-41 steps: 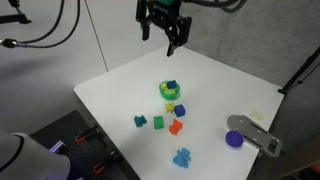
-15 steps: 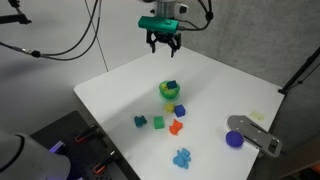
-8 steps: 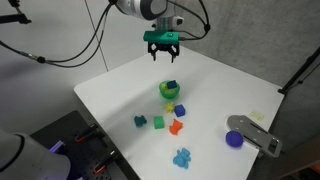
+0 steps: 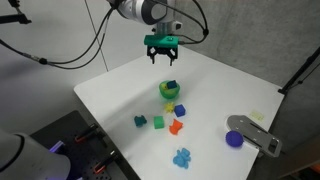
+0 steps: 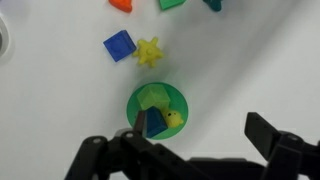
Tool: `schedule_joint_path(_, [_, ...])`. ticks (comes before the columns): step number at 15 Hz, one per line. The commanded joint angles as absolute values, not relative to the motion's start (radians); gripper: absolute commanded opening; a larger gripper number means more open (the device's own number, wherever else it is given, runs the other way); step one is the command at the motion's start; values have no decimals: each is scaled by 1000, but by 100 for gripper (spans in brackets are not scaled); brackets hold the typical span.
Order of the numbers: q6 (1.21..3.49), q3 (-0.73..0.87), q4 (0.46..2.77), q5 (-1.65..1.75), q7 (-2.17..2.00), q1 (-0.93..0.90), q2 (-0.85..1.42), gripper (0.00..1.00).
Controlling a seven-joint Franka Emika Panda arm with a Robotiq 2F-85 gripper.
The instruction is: Move the green bowl forwards then remove the blue block from the bowl and place it on top of the blue block on the table.
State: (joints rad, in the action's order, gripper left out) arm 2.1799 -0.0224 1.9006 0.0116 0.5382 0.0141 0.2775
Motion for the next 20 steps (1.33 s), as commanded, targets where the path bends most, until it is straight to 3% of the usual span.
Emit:
schedule_joint_path(1, [2193,-59,1841,36,626,22,398,100])
schedule_joint_path(20, [2401,-126,1548,190,698,-12,918,100])
